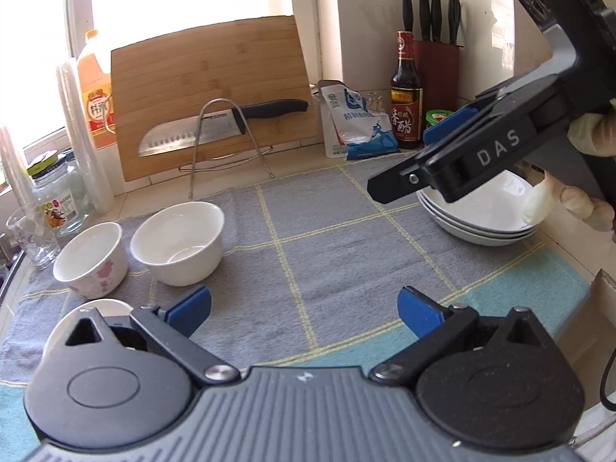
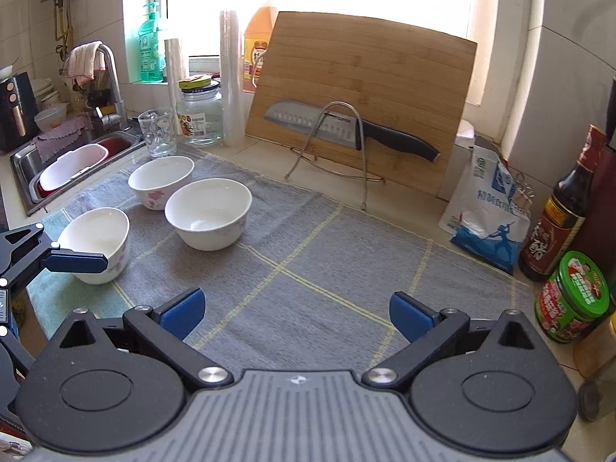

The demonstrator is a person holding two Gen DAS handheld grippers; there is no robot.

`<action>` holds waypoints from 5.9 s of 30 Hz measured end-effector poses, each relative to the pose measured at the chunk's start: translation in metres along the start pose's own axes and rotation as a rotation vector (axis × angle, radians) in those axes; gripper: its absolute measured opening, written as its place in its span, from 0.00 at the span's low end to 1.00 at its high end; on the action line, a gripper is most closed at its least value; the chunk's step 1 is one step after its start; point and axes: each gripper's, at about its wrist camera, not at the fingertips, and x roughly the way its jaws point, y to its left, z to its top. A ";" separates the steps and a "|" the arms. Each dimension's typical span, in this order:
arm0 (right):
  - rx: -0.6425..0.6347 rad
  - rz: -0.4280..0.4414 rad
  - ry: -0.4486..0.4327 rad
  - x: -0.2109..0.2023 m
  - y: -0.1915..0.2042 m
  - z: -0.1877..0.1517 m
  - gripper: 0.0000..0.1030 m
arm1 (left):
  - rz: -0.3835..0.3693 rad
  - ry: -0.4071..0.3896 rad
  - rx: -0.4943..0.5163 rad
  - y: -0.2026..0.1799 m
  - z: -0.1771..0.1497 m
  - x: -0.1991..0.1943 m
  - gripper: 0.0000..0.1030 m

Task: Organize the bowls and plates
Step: 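Move the right gripper to the white bowls and grasp a bowl rim, then lift the white bowl with the right gripper and carry it toward the plates, then lower the white bowl onto the towel beside the plates and open the right gripper, then grasp the rim of another white bowl with the right gripper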

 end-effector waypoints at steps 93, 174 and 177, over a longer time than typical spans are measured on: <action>0.159 0.292 0.151 0.067 0.079 0.013 0.81 | -0.173 0.034 0.063 0.072 -0.033 0.015 0.90; -0.145 0.176 0.143 0.116 0.059 0.080 1.00 | 0.012 -0.005 -0.060 0.130 -0.002 0.073 0.96; -0.148 0.182 0.159 0.129 0.058 0.086 1.00 | 0.007 0.002 -0.065 0.132 0.001 0.086 0.96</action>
